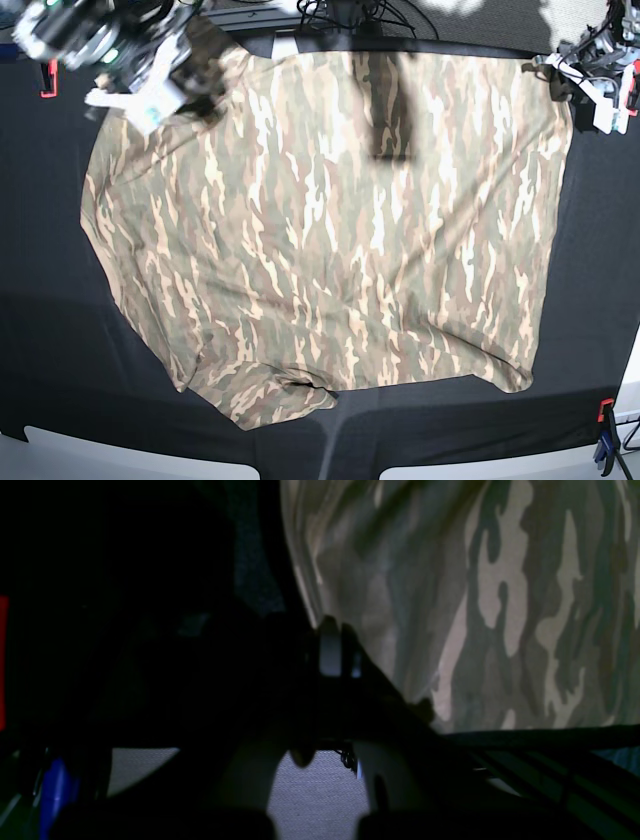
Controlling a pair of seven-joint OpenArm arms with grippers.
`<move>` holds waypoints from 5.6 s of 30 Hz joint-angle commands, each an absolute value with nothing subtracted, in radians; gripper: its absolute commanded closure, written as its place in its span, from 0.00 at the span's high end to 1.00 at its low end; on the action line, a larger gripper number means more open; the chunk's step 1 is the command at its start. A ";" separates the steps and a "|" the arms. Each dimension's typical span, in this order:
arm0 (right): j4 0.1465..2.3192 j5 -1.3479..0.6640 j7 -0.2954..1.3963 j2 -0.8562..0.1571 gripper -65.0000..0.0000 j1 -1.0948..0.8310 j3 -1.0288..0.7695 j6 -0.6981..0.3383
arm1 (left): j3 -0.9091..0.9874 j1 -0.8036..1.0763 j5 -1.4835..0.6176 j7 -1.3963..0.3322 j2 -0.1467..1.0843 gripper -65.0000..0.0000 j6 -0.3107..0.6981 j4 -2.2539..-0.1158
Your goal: Layout the t-shirt on the table in an organized manner, then fold the t-shirt properly
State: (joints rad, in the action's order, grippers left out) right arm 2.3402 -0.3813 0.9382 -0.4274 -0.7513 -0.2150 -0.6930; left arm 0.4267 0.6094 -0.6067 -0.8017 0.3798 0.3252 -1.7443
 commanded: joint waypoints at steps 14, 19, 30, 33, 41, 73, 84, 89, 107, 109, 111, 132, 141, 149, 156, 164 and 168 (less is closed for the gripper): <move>2.356 0.334 0.802 -0.764 0.21 -1.113 0.284 -0.496 | 0.433 0.615 -0.620 -0.793 0.394 0.00 0.330 -1.756; 2.356 0.681 0.806 -0.900 0.21 -1.159 0.498 -0.061 | 0.433 0.615 -0.620 -0.793 0.394 0.00 0.330 -1.756; 1.966 0.839 0.799 -0.870 0.21 -1.020 0.598 0.152 | 0.433 0.614 -0.623 -0.793 0.394 0.00 0.330 -1.756; 1.865 0.863 0.767 -0.801 0.21 -0.924 0.603 0.151 | 0.433 0.615 -0.623 -0.793 0.393 0.00 0.330 -1.756; 1.829 1.082 0.805 -0.806 0.21 -0.817 0.888 0.224 | 0.433 0.615 -0.622 -0.793 0.394 0.00 0.330 -1.756; 1.823 1.026 0.886 -0.785 0.49 -0.731 0.944 0.291 | 0.433 0.610 -0.623 -0.792 0.394 0.00 0.330 -1.756; 1.823 1.106 0.849 -0.795 0.49 -0.712 0.940 0.249 | 0.433 0.609 -0.622 -0.792 0.394 0.00 0.330 -1.756; 1.822 1.071 0.830 -0.795 0.48 -0.709 0.940 0.205 | 0.433 0.609 -0.623 -0.792 0.394 0.00 0.330 -1.756; 1.675 1.366 0.941 -0.795 0.42 -0.693 0.967 0.414 | 0.433 0.609 -0.622 -0.793 0.394 0.00 0.330 -1.756; 1.675 1.408 0.971 -0.795 0.32 -0.693 0.990 0.463 | 0.433 0.609 -0.622 -0.792 0.394 0.00 0.330 -1.756; 1.675 1.414 0.983 -0.795 0.24 -0.693 1.015 0.476 | 0.433 0.609 -0.622 -0.792 0.394 0.00 0.330 -1.756; 1.676 1.439 1.025 -0.786 0.00 -0.693 1.092 0.477 | 0.433 0.609 -0.622 -0.793 0.394 0.00 0.330 -1.756; 1.676 1.396 1.011 -0.775 0.23 -0.693 1.091 0.505 | 0.433 0.609 -0.622 -0.793 0.394 0.00 0.330 -1.756; 1.676 1.384 1.013 -0.773 0.25 -0.693 1.042 0.518 | 0.433 0.609 -0.622 -0.793 0.394 0.00 0.330 -1.756; 1.676 1.416 1.013 -0.773 0.25 -0.693 1.007 0.519 | 0.433 0.609 -0.622 -0.793 0.394 0.00 0.330 -1.756; 1.676 1.385 1.010 -0.773 0.25 -0.693 1.008 0.535 | 0.433 0.609 -0.622 -0.793 0.394 0.00 0.330 -1.756; 1.676 1.280 1.007 -0.773 0.25 -0.693 1.008 0.531 | 0.433 0.609 -0.623 -0.793 0.394 0.00 0.330 -1.756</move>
State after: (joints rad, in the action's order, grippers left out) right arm 1.6634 1.2579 1.0042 -0.7639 -0.6838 1.0058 0.5205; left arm 0.4267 0.6064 -0.6106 -0.8055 0.3798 0.3252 -1.7443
